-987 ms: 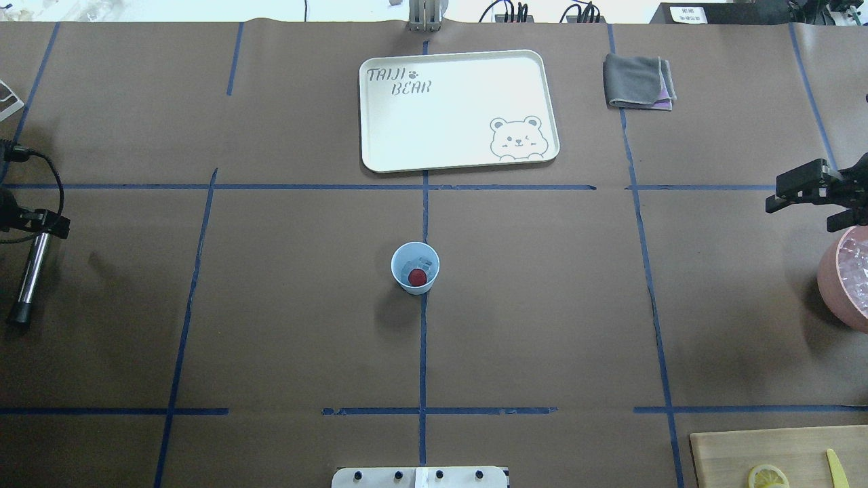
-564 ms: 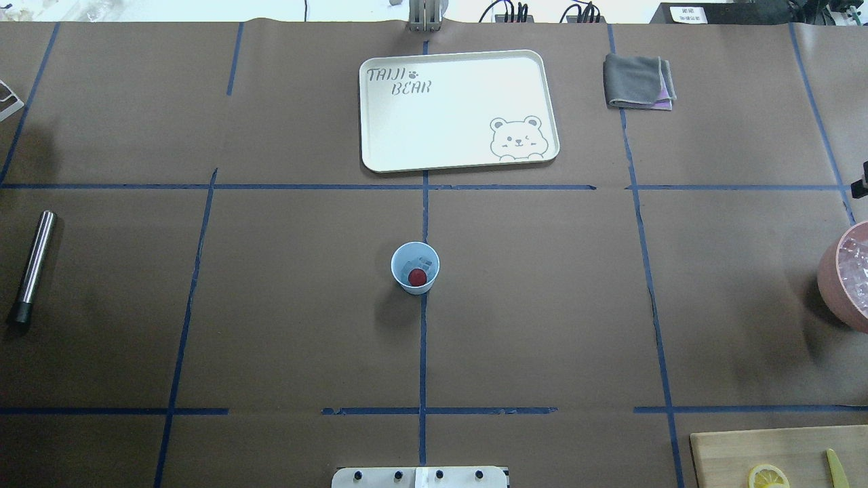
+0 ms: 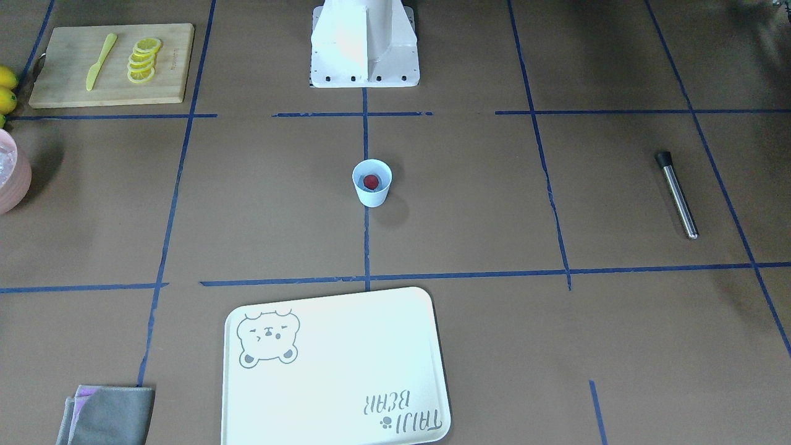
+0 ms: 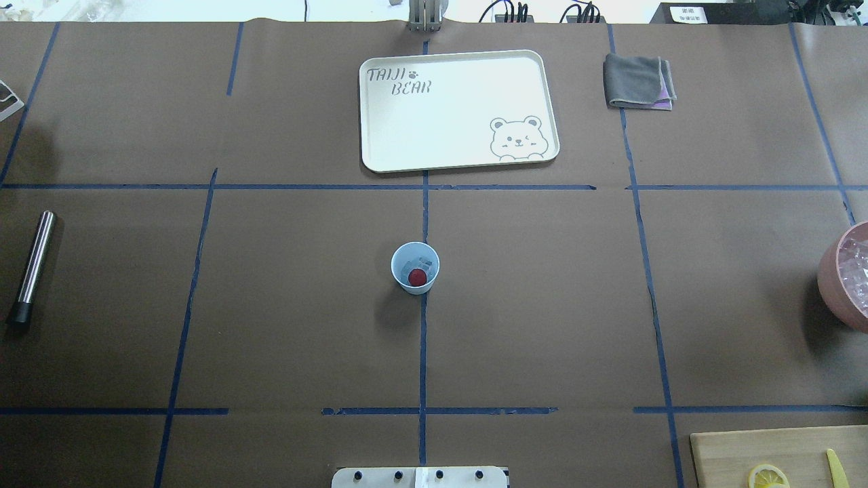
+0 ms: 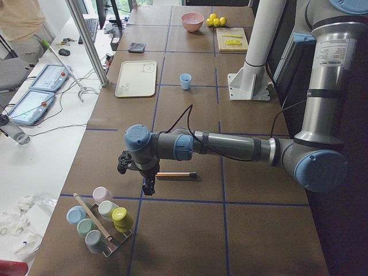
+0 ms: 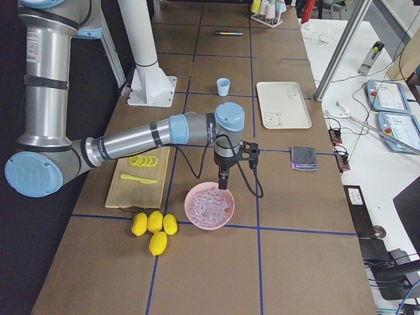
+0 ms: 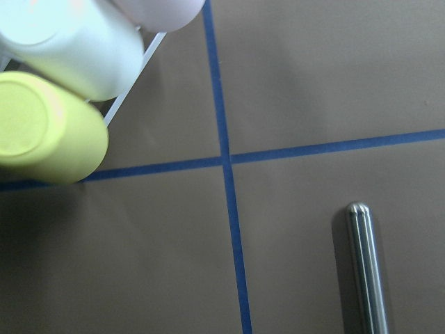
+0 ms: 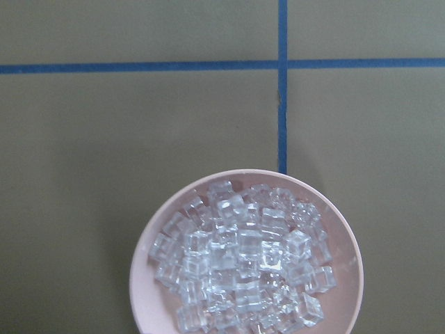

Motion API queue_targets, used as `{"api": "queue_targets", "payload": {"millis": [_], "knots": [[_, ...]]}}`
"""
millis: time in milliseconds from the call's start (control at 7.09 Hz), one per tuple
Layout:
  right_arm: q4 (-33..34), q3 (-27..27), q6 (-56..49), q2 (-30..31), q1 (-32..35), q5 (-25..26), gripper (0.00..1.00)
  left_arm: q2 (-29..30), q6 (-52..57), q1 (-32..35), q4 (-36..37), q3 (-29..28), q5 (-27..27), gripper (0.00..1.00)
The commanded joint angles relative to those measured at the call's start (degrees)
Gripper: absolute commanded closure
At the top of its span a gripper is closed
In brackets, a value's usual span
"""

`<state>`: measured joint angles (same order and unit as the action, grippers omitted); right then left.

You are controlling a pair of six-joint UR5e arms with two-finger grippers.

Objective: Mash ice and strawberries in cup
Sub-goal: 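Open the left gripper to release the muddler while the right gripper hovers over the bowl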

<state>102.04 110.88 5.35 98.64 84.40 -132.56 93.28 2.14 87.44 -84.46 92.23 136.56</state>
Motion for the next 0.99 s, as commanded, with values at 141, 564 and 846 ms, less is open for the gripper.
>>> {"api": "queue_targets", "payload": {"millis": [141,564,846], "knots": [[-0.44,-2.16,-4.74,1.64,1.65,-1.56,0.0,-2.22,0.68,1.5,3.07,4.01,1.69,0.0],[-0.52,-2.25,-4.3,1.99,2.18,-2.62,0.0,-7.73,0.76,1.59,2.64,10.05,-0.05,0.0],[-0.52,-2.42,-4.03,1.91,2.18,-2.71,0.0,-8.73,0.15,1.41,2.64,13.58,-5.42,0.0]]}}
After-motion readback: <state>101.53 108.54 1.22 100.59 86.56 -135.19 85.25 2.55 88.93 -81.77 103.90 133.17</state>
